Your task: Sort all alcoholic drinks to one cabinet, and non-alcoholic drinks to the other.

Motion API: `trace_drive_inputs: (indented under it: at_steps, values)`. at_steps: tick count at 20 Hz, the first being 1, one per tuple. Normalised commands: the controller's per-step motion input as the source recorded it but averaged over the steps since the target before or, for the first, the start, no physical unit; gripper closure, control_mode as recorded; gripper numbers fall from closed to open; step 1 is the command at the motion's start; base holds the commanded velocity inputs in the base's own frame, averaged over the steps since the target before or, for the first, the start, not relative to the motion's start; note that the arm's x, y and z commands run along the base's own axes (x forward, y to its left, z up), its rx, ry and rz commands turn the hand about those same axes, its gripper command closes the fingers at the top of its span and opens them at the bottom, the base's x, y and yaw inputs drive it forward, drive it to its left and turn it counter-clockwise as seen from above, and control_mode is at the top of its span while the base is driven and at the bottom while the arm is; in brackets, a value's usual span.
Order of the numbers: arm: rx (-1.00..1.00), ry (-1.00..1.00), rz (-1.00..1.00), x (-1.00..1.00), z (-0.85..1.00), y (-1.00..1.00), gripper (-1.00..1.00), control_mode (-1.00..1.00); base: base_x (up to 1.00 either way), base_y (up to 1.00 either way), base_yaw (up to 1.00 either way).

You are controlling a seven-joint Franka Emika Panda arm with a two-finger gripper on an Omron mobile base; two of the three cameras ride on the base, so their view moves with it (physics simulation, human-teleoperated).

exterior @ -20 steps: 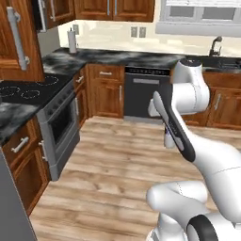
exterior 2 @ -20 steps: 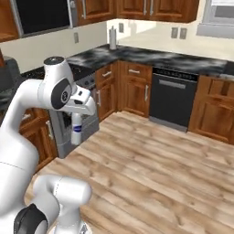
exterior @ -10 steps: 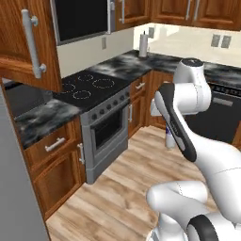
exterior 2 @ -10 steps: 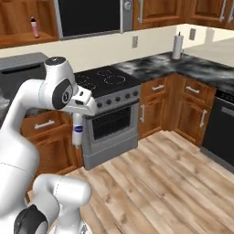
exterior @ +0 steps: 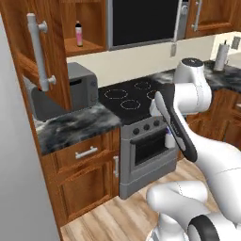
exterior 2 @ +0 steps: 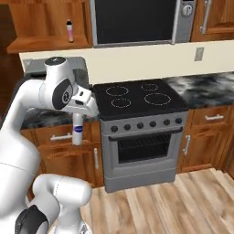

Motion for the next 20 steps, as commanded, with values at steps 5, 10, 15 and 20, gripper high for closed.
trace_drive_inputs:
  at_steps: [5,10,15,20]
  values:
    - [0.00,0.00,0.00,0.00,0.00,0.00,1.00,1.00,0.96,-0.16,0.61]
    - [0.00,0.00,0.00,0.00,0.00,0.00,1.00,1.00,0.60,-0.03,0.50]
    - [0.00,0.00,0.00,0.00,0.00,0.00,1.00,1.00,0.56,-0.12,0.30]
    - [0.00,0.00,0.00,0.00,0.00,0.00,1.00,1.00,0.66,-0.11,0.16]
